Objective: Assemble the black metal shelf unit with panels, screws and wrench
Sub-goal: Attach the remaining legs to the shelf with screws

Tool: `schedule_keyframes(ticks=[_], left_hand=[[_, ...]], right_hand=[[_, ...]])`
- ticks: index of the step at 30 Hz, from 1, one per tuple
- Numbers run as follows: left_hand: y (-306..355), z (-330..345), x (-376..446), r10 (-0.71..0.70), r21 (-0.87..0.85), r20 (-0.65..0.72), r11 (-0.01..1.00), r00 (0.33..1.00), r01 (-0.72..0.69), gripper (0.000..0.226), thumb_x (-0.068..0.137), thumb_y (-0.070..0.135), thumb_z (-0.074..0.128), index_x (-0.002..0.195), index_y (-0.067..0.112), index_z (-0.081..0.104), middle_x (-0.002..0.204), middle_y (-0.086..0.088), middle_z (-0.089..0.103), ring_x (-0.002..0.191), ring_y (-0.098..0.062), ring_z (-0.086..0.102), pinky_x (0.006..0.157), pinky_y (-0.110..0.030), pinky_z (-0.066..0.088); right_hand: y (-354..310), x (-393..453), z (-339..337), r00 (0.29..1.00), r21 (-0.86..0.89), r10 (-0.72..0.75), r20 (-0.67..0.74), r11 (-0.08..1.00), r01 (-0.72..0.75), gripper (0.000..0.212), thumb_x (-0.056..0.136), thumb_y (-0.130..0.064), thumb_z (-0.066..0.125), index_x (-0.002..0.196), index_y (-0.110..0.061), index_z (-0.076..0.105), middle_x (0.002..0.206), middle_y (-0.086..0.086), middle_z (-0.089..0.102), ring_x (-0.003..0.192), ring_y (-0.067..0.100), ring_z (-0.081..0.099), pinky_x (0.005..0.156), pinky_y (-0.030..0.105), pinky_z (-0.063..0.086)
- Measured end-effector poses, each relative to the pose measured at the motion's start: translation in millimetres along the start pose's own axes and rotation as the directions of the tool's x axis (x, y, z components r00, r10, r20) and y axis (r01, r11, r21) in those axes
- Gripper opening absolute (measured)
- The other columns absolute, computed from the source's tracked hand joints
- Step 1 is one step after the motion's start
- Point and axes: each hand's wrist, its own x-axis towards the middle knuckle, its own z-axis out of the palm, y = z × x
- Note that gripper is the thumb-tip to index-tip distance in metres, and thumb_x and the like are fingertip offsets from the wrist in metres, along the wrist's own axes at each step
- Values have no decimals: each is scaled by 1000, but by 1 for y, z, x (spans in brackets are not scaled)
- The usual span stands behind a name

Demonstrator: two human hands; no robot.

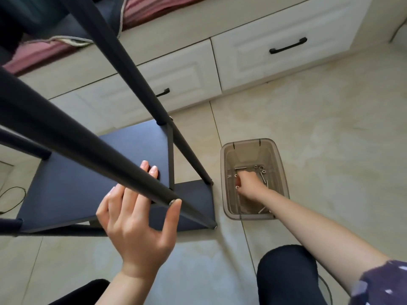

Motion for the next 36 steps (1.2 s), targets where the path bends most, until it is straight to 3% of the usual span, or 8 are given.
schedule_keyframes(ticks=[7, 10, 14, 19, 24, 27, 31, 36], left_hand=[[4, -5, 4, -14, -30, 25, 999, 1000, 14, 50, 99, 50, 51, 130, 15, 66, 140, 11, 52, 130, -28, 55, 105, -40, 31], [5, -10, 5, -41, -22, 89, 999, 995, 43, 51, 96, 50, 51, 130, 15, 66, 140, 3, 58, 134, -30, 52, 105, -46, 33], [8, -18, 8, -77, 37, 178, 997, 981, 72, 56, 94, 52, 49, 125, 10, 69, 136, -7, 64, 135, -32, 52, 103, -53, 37], [12, -32, 17, -128, 70, 296, 991, 947, 112, 61, 92, 55, 46, 130, 13, 67, 139, -4, 63, 137, -31, 50, 107, -50, 38], [10, -52, 36, -176, 152, 528, 982, 831, 111, 70, 95, 67, 27, 149, 28, 48, 154, 9, 47, 149, -22, 32, 116, -41, 31], [-4, -64, 48, -176, 124, 575, 984, 799, 128, 68, 93, 70, 31, 152, 37, 40, 156, 17, 40, 151, -16, 24, 116, -36, 28], [-30, -84, 68, -199, 41, 575, 976, 794, 215, 56, 93, 64, 51, 141, 35, 55, 146, 17, 48, 139, -12, 34, 101, -36, 39], [-70, -107, 83, -205, -72, 640, 943, 741, 324, 62, 91, 61, 58, 148, 39, 46, 146, 23, 44, 133, -4, 31, 97, -31, 37]], right_hand=[[-37, -67, -31, 982, 437, -46, -181, 891, 122, 4, 90, -16, 66, 92, -13, 67, 84, 2, 73, 82, 16, 68, 77, 31, 56], [-72, -98, -38, 987, 634, -137, -80, 757, 156, 5, 100, -20, 52, 95, -18, 52, 86, 2, 73, 76, 10, 67, 62, 22, 53], [-112, -122, -27, 962, 578, -272, 26, 790, 207, 13, 104, -34, 40, 94, -26, 43, 91, -4, 65, 81, 4, 60, 64, 15, 44], [-130, -129, -26, 954, 608, -273, 126, 781, 144, 21, 105, -40, 34, 97, -22, 41, 62, -14, 65, 58, -9, 59, 61, 16, 42], [-144, -139, -26, 961, 572, -271, 57, 798, 191, 24, 106, -36, 31, 107, -14, 40, 91, 0, 57, 59, -16, 58, 49, 6, 43], [-157, -142, -28, 958, 582, -282, 47, 788, 203, 26, 106, -39, 30, 105, -15, 41, 96, 7, 64, 76, -3, 66, 60, 12, 51], [-184, -138, -25, 960, 604, -279, 9, 767, 217, 33, 106, -37, 34, 114, -6, 42, 103, 20, 65, 91, 26, 69, 87, 46, 57], [-211, -137, -20, 949, 574, -317, 3, 777, 257, 21, 104, -38, 35, 102, -18, 40, 100, 17, 67, 81, 17, 72, 77, 36, 59]])
